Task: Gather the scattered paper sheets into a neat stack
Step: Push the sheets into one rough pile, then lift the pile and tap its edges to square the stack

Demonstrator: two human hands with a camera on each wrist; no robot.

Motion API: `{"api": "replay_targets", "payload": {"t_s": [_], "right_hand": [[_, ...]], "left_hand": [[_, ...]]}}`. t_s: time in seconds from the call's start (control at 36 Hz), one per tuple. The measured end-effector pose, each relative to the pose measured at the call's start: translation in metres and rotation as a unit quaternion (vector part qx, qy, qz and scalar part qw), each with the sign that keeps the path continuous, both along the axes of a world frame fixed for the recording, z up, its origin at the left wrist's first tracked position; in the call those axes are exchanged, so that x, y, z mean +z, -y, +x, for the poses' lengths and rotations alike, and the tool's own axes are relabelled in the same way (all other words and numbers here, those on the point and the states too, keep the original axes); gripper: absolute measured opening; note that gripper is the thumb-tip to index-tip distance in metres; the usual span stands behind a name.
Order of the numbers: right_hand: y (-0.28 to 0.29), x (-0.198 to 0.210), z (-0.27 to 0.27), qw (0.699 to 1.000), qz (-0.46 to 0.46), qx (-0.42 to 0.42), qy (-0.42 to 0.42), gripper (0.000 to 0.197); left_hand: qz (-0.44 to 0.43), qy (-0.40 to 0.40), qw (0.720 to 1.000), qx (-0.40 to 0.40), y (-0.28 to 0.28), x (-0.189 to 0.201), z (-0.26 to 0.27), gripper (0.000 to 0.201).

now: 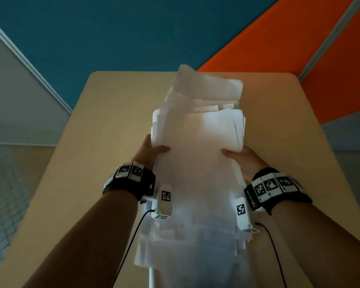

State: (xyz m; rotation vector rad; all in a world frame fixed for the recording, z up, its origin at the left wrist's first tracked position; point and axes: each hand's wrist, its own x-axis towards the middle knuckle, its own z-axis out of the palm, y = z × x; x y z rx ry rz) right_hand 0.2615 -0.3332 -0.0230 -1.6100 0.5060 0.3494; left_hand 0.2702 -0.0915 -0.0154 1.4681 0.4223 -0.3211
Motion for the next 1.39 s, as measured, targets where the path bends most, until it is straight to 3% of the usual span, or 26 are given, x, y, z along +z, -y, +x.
{"api": "replay_targets", "payload": {"t_s": [0.06,0.17,0.25,0.39,0.5,0.58,0.69,0.78,0.83,1.0,1.08,1.22,1.31,1.39], "right_hand": [[0.0,0.002,-0.005,1.0,-0.017,0.016,0.006,0.036],[-0.002,0.003,-0.01,0.991,-0.12,0.046,0.035,0.046],[-0.002,0.008,-0.014,0.983,-0.171,0.041,0.058,0.047],[-0.001,0.026,-0.019,0.982,-0.166,0.027,0.085,0.039],[0.008,0.03,-0.026,0.98,-0.177,0.083,0.04,0.042],[0.013,0.026,-0.038,0.962,-0.213,0.167,-0.022,0.045],[0.01,0.016,-0.049,0.905,-0.341,0.242,-0.078,0.068],[0.002,0.018,-0.056,0.882,-0.388,0.263,-0.057,0.08],[0.0,0.018,-0.059,0.874,-0.401,0.272,-0.045,0.084],[-0.001,0.018,-0.066,0.894,-0.363,0.261,-0.011,0.082],[0.001,0.021,-0.072,0.921,-0.317,0.227,0.019,0.078],[-0.002,0.04,-0.075,0.942,-0.276,0.167,0.086,0.067],[-0.003,0.062,-0.069,0.946,-0.267,0.12,0.138,0.066],[-0.004,0.089,-0.062,0.946,-0.243,0.055,0.206,0.065]], "left_hand": [[0.003,-0.003,1.0,0.003,-0.002,0.0,-0.002,0.067],[0.18,0.014,0.982,-0.056,-0.002,-0.001,-0.008,0.064],[0.243,0.032,0.968,-0.049,0.003,0.009,-0.015,0.053],[0.234,0.087,0.968,0.011,0.008,0.026,-0.026,0.04],[0.291,0.038,0.956,-0.029,-0.003,0.026,-0.039,0.046],[0.384,-0.047,0.912,-0.137,-0.005,0.02,-0.052,0.05],[0.505,-0.164,0.803,-0.272,0.006,0.023,-0.073,0.079],[0.52,-0.168,0.782,-0.3,0.013,0.023,-0.083,0.1],[0.507,-0.165,0.791,-0.299,0.017,0.026,-0.087,0.104],[0.401,-0.185,0.876,-0.193,0.017,0.025,-0.087,0.116],[0.344,-0.163,0.913,-0.147,0.013,0.024,-0.087,0.099],[0.179,-0.087,0.979,-0.049,0.003,0.017,-0.082,0.05],[0.125,0.006,0.992,0.007,0.011,0.046,-0.079,0.041],[0.11,0.107,0.987,0.041,0.015,0.082,-0.071,0.042]]}}
